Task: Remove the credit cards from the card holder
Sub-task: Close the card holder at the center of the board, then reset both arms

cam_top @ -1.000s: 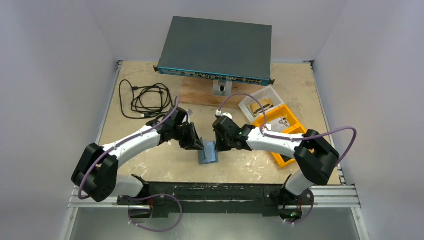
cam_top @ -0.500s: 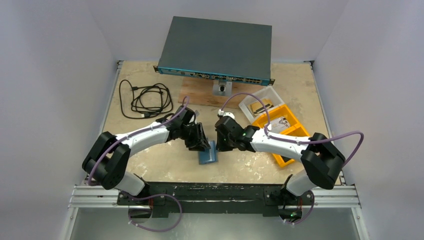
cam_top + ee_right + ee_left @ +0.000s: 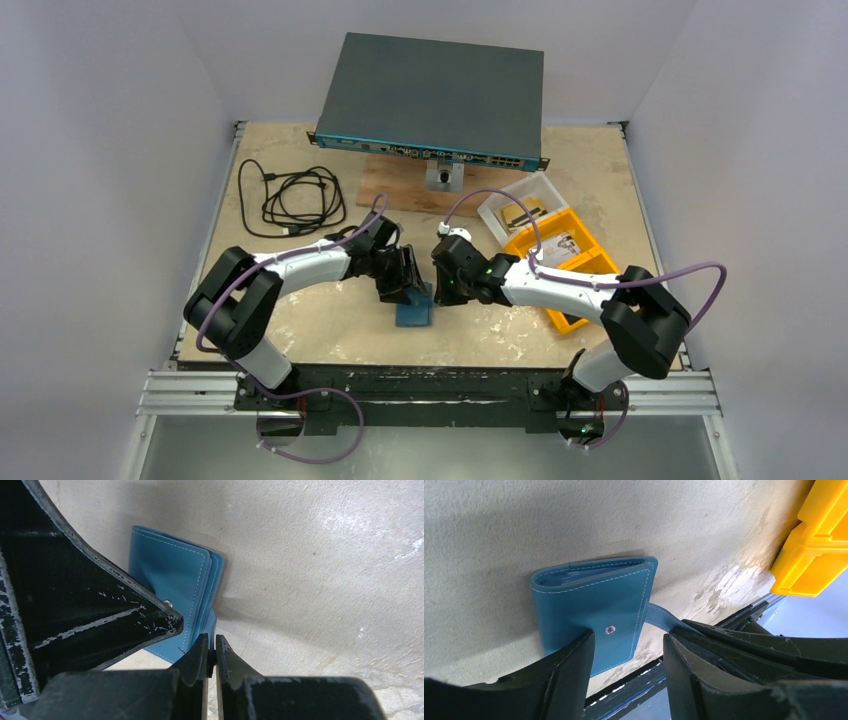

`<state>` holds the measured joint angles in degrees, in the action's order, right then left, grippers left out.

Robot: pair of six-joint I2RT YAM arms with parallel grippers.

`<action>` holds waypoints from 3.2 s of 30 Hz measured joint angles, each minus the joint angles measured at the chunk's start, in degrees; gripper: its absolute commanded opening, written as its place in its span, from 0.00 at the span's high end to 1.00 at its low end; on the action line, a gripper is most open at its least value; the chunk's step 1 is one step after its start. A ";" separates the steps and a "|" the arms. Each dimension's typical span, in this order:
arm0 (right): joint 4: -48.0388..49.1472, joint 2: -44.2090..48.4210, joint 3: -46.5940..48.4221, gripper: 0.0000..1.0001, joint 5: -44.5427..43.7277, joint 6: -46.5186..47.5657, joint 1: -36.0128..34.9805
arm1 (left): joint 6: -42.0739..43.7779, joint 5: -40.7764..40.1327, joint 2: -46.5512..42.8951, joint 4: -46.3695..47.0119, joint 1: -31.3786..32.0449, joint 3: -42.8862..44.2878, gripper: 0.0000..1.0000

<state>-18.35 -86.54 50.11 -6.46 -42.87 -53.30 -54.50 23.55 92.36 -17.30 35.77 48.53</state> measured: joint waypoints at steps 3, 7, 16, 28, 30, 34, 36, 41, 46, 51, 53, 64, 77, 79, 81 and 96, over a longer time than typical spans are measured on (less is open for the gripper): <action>0.13 0.00 0.00 1.00 0.02 -0.04 0.00 | -0.13 -0.46 0.07 -0.11 0.00 0.00 0.52; 0.35 -0.07 0.00 1.00 0.02 -0.17 0.00 | -0.22 -1.75 -0.11 -0.48 0.02 0.00 0.53; 0.44 -0.76 0.02 1.00 0.02 -0.17 0.00 | 0.24 -5.81 -4.83 -3.43 0.04 -0.11 0.70; 0.42 -1.51 0.02 1.00 0.04 -0.17 0.00 | 1.64 -10.14 -8.37 -7.82 0.04 -2.56 0.97; 0.39 -1.51 0.02 1.00 0.04 -0.17 0.00 | 1.64 -10.12 -8.37 -7.93 0.04 -3.06 0.97; 0.31 -1.60 0.20 1.00 0.02 -0.17 0.00 | 1.62 -9.27 -7.19 -6.88 0.13 -3.23 0.97; 0.17 -1.75 0.46 1.00 0.02 -0.17 0.00 | 1.60 -8.61 -5.95 -5.95 0.26 -3.23 0.96; 0.00 -2.45 1.22 1.00 0.02 -0.15 0.00 | 1.53 -7.28 -2.69 -4.28 0.76 -2.99 0.94; -0.07 -3.15 2.71 1.00 0.13 -0.15 0.00 | 1.40 -6.62 -0.92 -4.28 0.76 -2.08 0.94; 0.35 -5.49 4.00 0.93 1.62 -0.15 0.00 | 1.11 -6.25 -0.39 -4.48 0.79 -1.70 0.95; 0.76 -6.71 4.57 0.89 2.23 -0.20 0.00 | 1.09 -6.21 -0.31 -4.55 0.79 -1.64 0.95; 4.68 -9.18 4.90 0.72 5.84 -1.86 0.00 | 1.09 -6.12 -0.15 -4.63 0.79 -1.49 0.96; 8.61 -10.60 4.59 0.67 8.66 -4.20 0.00 | 1.11 -6.16 -0.15 -4.85 0.81 -1.36 0.96; 9.07 -10.62 4.39 0.67 8.81 -4.63 0.07 | 1.14 -6.29 -0.17 -5.31 0.81 -1.14 0.95; 9.42 -10.62 4.17 0.67 8.81 -4.87 0.07 | 1.18 -6.56 -0.35 -5.95 0.87 -0.94 0.95; 8.94 -10.12 4.55 0.56 8.72 -5.42 0.07 | 4.44 -14.93 -19.15 -18.73 1.18 1.44 0.80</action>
<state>-9.41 -96.66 54.65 2.26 -48.29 -53.23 -50.06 8.62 73.21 -36.03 36.95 49.98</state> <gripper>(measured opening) 0.391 0.166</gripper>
